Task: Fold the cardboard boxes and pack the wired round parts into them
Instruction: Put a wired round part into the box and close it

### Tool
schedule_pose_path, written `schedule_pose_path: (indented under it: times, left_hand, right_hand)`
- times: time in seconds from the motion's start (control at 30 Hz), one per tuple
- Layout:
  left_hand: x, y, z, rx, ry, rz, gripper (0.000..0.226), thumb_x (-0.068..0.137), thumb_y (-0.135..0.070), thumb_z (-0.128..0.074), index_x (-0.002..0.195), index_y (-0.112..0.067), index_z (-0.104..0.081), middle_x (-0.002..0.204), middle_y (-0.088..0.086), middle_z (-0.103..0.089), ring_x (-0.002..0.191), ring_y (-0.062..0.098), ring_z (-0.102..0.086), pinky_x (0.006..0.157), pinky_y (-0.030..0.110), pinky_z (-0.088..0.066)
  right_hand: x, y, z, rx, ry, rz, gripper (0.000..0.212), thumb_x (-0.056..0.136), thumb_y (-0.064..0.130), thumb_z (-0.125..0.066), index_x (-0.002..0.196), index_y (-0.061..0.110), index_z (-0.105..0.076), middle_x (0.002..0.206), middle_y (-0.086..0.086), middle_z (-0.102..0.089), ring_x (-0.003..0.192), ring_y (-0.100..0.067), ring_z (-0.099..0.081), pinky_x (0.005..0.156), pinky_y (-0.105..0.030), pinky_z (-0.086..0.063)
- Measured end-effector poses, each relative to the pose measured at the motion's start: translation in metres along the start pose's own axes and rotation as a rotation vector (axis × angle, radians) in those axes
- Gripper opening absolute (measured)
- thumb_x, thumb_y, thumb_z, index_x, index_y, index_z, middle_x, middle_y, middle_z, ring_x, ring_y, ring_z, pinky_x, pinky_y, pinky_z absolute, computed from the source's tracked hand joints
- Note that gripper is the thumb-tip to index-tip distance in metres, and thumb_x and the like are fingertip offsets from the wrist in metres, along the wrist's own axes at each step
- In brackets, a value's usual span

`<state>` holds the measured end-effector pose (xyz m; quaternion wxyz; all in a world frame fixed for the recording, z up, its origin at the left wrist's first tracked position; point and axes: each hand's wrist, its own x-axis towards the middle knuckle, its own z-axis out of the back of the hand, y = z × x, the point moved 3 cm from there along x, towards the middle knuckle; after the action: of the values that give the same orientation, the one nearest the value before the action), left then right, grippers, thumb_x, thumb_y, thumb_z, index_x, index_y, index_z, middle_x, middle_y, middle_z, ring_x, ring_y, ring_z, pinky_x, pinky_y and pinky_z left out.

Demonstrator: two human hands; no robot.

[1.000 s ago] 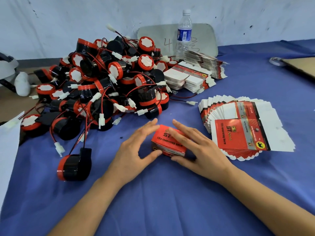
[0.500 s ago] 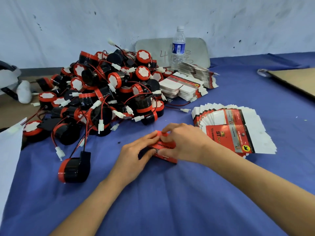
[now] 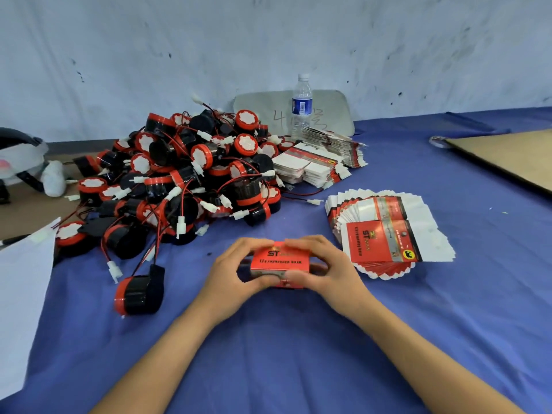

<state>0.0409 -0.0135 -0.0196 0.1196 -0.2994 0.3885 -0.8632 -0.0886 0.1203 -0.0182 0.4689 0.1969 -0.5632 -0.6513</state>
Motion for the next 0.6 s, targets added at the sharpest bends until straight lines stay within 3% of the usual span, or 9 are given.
schedule_pose_path:
  times: [0.1, 0.17, 0.27, 0.37, 0.47, 0.6]
  left_hand:
    - [-0.004, -0.018, -0.004, -0.038, -0.09, -0.151, 0.042, 0.076, -0.039, -0.076, 0.114, -0.036, -0.058, 0.125, -0.017, -0.05, 0.12, 0.009, -0.052, 0.087, 0.032, -0.053]
    - [-0.006, -0.028, -0.012, -0.162, -0.132, -0.133, 0.035, 0.078, -0.041, -0.072, 0.11, -0.04, -0.058, 0.126, -0.017, -0.05, 0.122, 0.014, -0.051, 0.082, 0.025, -0.053]
    - [-0.002, -0.038, -0.032, -0.539, -0.198, 0.134, 0.026, 0.081, -0.042, -0.069, 0.104, -0.048, -0.058, 0.122, -0.015, -0.057, 0.109, 0.012, -0.062, 0.074, 0.025, -0.055]
    - [0.006, -0.035, -0.05, -0.673, -0.212, 0.405, 0.027, 0.092, -0.03, -0.063, 0.113, -0.045, -0.054, 0.106, -0.009, -0.066, 0.085, 0.004, -0.069, 0.07, 0.024, -0.056]
    - [0.01, -0.033, -0.056, -0.61, -0.178, 0.43, 0.013, 0.089, -0.031, -0.064, 0.102, -0.029, -0.062, 0.089, -0.009, -0.069, 0.075, 0.006, -0.069, 0.066, 0.028, -0.059]
    - [0.009, -0.028, -0.052, -0.574, -0.194, 0.374, 0.032, 0.073, -0.045, -0.064, 0.1, -0.029, -0.063, 0.088, -0.01, -0.07, 0.08, 0.009, -0.068, 0.067, 0.024, -0.057]
  right_hand:
    - [-0.001, 0.007, 0.004, 0.491, -0.088, -0.161, 0.05, 0.075, 0.03, -0.078, 0.121, 0.037, -0.061, 0.113, -0.001, -0.063, 0.1, -0.021, -0.067, 0.081, -0.039, -0.057]
    - [-0.003, 0.006, 0.003, 0.592, -0.119, -0.243, 0.058, 0.067, 0.032, -0.084, 0.12, 0.032, -0.062, 0.116, -0.008, -0.064, 0.101, -0.028, -0.068, 0.085, -0.046, -0.056]
    - [-0.009, 0.006, 0.003, 0.56, -0.211, -0.212, 0.04, 0.068, 0.031, -0.082, 0.104, 0.025, -0.068, 0.106, -0.01, -0.069, 0.095, -0.028, -0.069, 0.083, -0.045, -0.056]
    - [-0.016, 0.008, 0.004, 0.417, -0.295, -0.08, 0.022, 0.082, 0.014, -0.074, 0.1, 0.023, -0.066, 0.095, 0.006, -0.07, 0.085, -0.011, -0.068, 0.071, -0.024, -0.055]
    - [-0.02, 0.007, 0.006, 0.31, -0.308, -0.032, 0.024, 0.079, 0.019, -0.071, 0.102, 0.021, -0.063, 0.091, 0.015, -0.068, 0.079, -0.002, -0.066, 0.065, -0.016, -0.052]
    - [-0.019, 0.004, 0.006, 0.287, -0.279, -0.013, 0.024, 0.08, 0.018, -0.07, 0.102, 0.019, -0.061, 0.09, 0.015, -0.066, 0.079, 0.0, -0.064, 0.066, -0.015, -0.051]
